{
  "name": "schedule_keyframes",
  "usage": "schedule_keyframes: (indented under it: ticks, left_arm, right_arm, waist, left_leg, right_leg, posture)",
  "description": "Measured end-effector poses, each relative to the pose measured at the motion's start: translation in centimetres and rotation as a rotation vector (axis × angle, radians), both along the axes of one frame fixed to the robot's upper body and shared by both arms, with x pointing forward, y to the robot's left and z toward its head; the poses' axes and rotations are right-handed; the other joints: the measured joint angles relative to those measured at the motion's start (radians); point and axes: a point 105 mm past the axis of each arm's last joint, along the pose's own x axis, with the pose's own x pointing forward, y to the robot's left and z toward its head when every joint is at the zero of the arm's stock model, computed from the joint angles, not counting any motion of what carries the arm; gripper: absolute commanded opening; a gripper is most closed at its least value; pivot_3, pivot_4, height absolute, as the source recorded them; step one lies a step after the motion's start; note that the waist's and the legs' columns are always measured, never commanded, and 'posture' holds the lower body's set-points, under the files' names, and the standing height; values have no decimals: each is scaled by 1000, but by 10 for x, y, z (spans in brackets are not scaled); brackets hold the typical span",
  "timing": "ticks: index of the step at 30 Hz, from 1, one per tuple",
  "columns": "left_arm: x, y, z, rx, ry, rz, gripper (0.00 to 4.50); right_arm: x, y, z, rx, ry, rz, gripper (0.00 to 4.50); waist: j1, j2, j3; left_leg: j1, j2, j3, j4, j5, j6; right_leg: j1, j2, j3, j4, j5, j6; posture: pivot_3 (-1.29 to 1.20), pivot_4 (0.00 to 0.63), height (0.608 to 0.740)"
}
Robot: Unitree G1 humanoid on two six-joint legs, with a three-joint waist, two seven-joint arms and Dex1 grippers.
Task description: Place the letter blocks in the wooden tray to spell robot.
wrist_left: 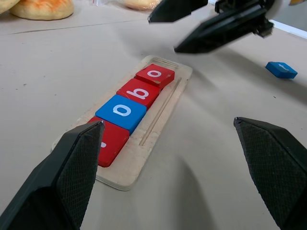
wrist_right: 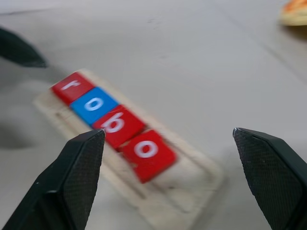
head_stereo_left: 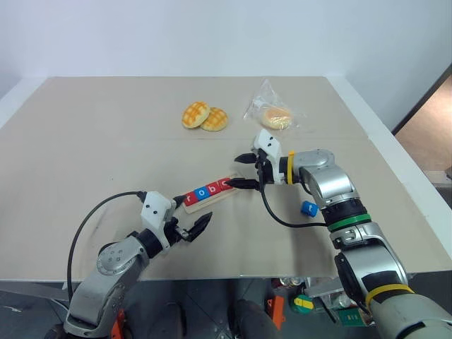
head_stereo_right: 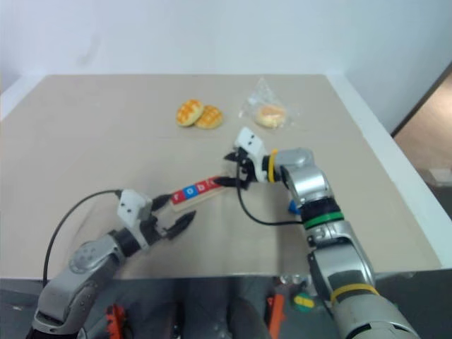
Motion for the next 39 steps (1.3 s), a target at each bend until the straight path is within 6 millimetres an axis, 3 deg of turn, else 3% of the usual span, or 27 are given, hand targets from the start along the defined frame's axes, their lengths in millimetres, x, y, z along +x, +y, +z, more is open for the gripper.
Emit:
schedule_keyframes:
  ticks: [5, 10, 19, 24, 39]
  left_arm:
    - [-1, -1, 1, 4, -3, -18, 4500]
    - [-1, -2, 1, 6, -7, -28, 4500]
    - [-1, -3, 2, 7, -9, -34, 4500]
    - [-1, -3, 1, 7, -9, -33, 4500]
    - [-1, -3, 1, 2, -7, -29, 4500]
  right_arm:
    - [12, -7, -11, 16, 8, -107, 1499]
    - [19, 3, -20, 32, -3, -161, 22]
    - [26, 23, -29, 20, -45, -183, 22]
    - [30, 19, -36, -21, -59, -189, 22]
    - [27, 15, -34, -122, -103, -71, 22]
  waist:
    - [-2, 0, 0]
    - [-2, 0, 0]
    - [-1, 0, 0]
    - [-1, 0, 0]
    - [-1, 0, 0]
  left_leg:
    - [0, 0, 1, 0, 0, 0]
    - [0, 0, 1, -1, 0, 0]
    - [0, 0, 1, -1, 0, 0]
    - [0, 0, 1, -1, 0, 0]
    - [0, 0, 1, -1, 0, 0]
  right_leg:
    - [0, 0, 1, 0, 0, 0]
    - [0, 0, 1, 0, 0, 0]
    - [0, -1, 1, 0, 0, 0]
    - [0, -1, 0, 0, 0, 0]
    - [0, -1, 0, 0, 0, 0]
  posture:
    - [0, 150, 740]
    - [0, 150, 740]
    - [0, 150, 740]
    - [0, 150, 740]
    - [0, 150, 740]
